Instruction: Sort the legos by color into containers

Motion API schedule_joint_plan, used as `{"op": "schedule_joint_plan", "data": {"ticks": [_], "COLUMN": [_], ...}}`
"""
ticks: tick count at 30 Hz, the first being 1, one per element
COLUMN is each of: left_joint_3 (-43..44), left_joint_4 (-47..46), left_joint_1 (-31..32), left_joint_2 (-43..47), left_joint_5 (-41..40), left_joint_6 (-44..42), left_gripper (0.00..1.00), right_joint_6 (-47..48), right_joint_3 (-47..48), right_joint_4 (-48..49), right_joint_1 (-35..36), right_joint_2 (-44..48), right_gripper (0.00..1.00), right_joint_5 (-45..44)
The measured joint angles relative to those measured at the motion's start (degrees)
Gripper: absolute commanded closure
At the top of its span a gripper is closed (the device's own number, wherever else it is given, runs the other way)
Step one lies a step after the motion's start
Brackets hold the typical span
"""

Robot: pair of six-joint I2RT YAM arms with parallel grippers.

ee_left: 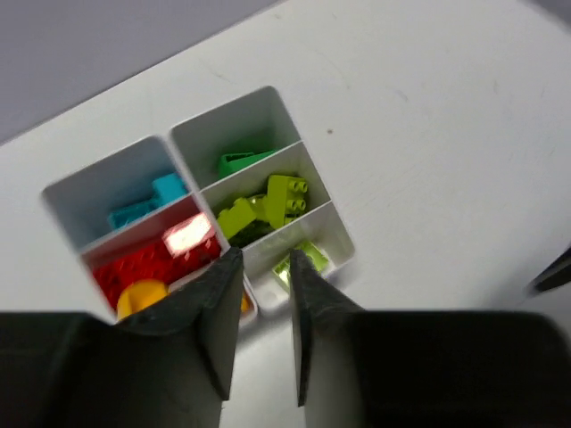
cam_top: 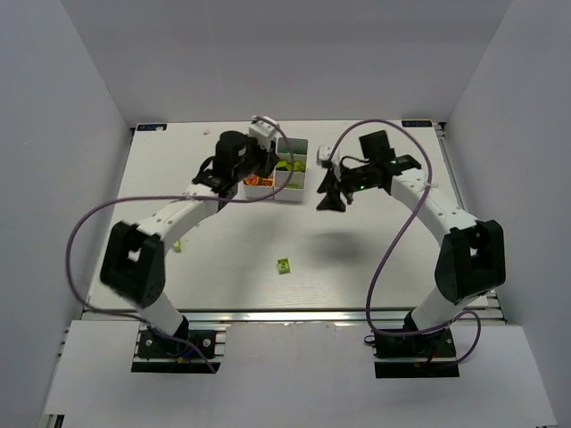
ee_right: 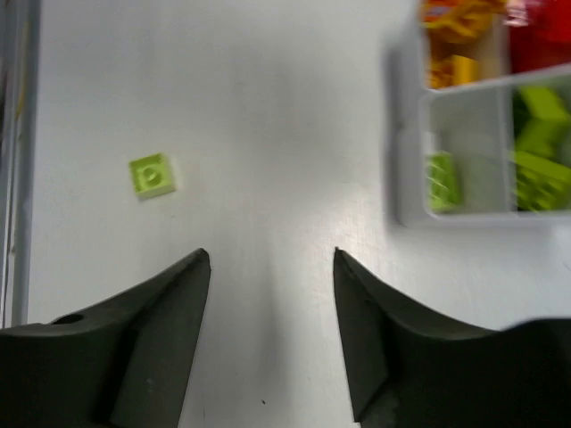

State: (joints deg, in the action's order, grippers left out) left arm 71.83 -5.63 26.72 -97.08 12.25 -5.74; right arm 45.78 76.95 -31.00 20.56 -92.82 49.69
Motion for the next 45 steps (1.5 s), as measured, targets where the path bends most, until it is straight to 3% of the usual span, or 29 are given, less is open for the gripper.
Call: {"op": "schedule_joint_plan", "data": {"ticks": [1, 2, 3, 5, 12, 22, 30, 38, 45], "left_joint_3": [-1.99, -3.78, -5.05, -7.54, -17.92, -27.74, -27.87, -27.87, -27.87], "left_joint_4": [0.44, 1.29, 2.27, 5.20, 19.06, 34.62, 37.42, 39.08, 40.04], "left_joint_1": [-0.13, -0.39, -0.81, -2.47, -11.02, -14.60, -14.99, -15.91, -19.82], "left_joint_2": [3.85, 7.85, 11.15, 18.08, 35.34, 46.71, 48.94, 49.05, 46.69], "left_joint_5": [-2.54, -5.01, -7.39, -12.72, -20.85, -26.49, -28.22, -29.11, -26.97], "left_joint_6": [2.58, 5.29, 7.45, 13.68, 29.09, 43.39, 46.05, 48.74, 52.11], "left_gripper": [0.50, 0.29, 0.22, 0.15, 0.12, 0.11, 0.11, 0.12, 0.12], "right_joint_6": [2.38, 6.32, 7.30, 12.48, 20.35, 12.74, 6.49, 4.70, 4.35], "right_joint_3": [0.07, 0.02, -0.22, -1.88, -5.51, -9.25, -10.49, -10.95, -10.75], "right_joint_4": [-2.10, -4.98, -5.86, -7.58, -8.02, 1.38, 9.35, 12.35, 10.88], "right_joint_1": [1.51, 3.61, 5.20, 9.33, 19.56, 27.43, 28.92, 30.10, 27.96], "right_joint_2": [-0.57, -1.33, -1.90, -2.38, -5.73, -10.32, -13.46, -13.79, -10.97], "right_gripper": [0.32, 0.22, 0.11, 0.11, 0.11, 0.15, 0.31, 0.81, 0.94], "right_joint_5": [0.00, -0.04, -0.13, -0.70, -4.98, -16.02, -22.58, -24.15, -22.69]}}
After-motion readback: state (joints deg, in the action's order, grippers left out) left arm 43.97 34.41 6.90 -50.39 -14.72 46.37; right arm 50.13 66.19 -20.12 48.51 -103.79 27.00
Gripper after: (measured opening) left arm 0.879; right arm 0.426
